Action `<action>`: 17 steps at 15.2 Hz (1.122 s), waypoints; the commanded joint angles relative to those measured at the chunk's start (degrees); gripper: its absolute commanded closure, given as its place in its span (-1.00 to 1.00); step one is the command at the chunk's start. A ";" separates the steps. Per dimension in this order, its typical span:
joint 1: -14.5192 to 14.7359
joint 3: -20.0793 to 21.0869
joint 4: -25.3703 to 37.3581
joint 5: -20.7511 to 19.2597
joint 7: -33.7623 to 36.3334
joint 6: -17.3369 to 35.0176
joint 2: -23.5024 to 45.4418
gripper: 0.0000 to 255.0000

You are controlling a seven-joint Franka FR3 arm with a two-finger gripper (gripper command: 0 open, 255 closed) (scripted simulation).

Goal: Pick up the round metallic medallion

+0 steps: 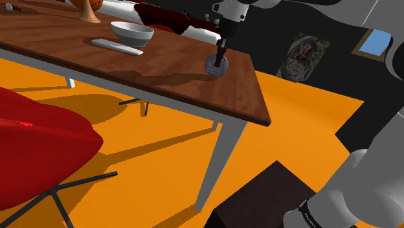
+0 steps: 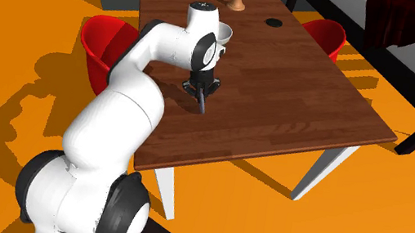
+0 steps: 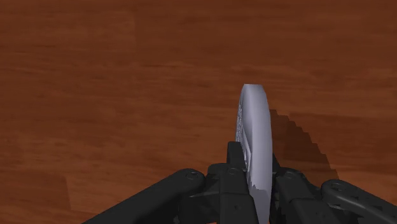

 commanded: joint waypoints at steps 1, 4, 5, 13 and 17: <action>-0.01 -0.01 -0.02 -0.01 0.00 0.02 0.00 1.00; -0.01 -0.01 -0.01 -0.01 0.00 0.00 0.00 1.00; 0.00 0.00 -0.08 -0.01 0.02 0.08 0.01 1.00; 0.02 0.01 8.68 0.01 -0.16 -6.78 1.90 1.00; 0.02 0.01 13.85 0.01 -0.25 -10.49 3.36 1.00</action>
